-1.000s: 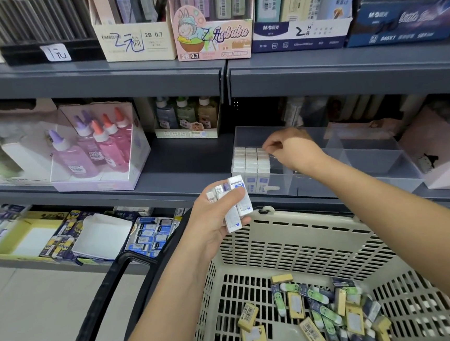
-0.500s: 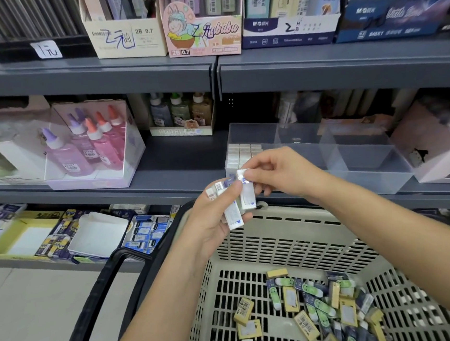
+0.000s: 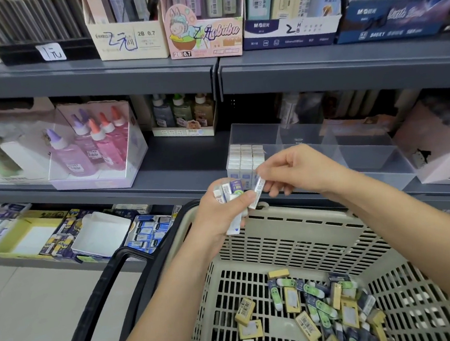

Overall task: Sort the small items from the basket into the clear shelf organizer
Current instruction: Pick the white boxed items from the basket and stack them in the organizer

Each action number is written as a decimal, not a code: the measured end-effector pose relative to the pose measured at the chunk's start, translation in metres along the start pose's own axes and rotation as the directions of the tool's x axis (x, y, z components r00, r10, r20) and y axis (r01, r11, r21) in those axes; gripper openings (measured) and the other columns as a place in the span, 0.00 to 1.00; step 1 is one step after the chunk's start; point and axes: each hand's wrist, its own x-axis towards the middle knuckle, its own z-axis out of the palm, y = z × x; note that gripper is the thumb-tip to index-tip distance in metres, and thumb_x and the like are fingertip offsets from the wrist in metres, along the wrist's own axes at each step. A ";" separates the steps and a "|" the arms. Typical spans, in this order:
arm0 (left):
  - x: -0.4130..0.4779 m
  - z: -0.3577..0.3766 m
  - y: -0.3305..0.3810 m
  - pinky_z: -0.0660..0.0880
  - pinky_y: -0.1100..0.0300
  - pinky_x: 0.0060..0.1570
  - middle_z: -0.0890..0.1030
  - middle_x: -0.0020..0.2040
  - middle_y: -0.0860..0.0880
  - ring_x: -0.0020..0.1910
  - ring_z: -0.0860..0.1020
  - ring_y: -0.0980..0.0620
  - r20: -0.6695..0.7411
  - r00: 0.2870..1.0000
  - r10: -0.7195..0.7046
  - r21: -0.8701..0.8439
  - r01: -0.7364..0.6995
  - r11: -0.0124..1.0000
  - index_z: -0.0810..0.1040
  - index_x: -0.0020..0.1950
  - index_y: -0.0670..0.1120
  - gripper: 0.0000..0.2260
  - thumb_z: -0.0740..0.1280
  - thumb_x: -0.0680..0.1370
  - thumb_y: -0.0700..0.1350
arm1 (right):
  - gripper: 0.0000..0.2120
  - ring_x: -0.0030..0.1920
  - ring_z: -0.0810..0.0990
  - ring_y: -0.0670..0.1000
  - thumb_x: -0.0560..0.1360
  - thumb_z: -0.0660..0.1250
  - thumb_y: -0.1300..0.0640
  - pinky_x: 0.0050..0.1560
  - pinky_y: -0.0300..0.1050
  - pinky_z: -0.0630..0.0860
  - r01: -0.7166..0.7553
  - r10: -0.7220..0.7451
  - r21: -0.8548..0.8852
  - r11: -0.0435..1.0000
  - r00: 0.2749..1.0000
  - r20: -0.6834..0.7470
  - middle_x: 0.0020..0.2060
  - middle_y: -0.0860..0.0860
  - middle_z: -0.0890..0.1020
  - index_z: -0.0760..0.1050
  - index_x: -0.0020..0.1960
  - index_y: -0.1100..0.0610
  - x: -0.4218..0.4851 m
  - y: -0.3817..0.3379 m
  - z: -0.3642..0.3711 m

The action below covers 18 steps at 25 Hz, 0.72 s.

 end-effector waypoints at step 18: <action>0.003 -0.006 0.001 0.73 0.64 0.27 0.82 0.39 0.48 0.39 0.82 0.52 -0.050 0.998 0.029 -0.058 -0.032 0.998 0.74 0.54 0.46 0.12 0.71 0.73 0.42 | 0.10 0.52 0.79 0.48 0.76 0.64 0.59 0.53 0.39 0.71 0.021 -0.140 -0.637 0.771 0.981 -0.136 0.53 0.49 0.82 0.80 0.55 0.54 0.037 0.031 -0.021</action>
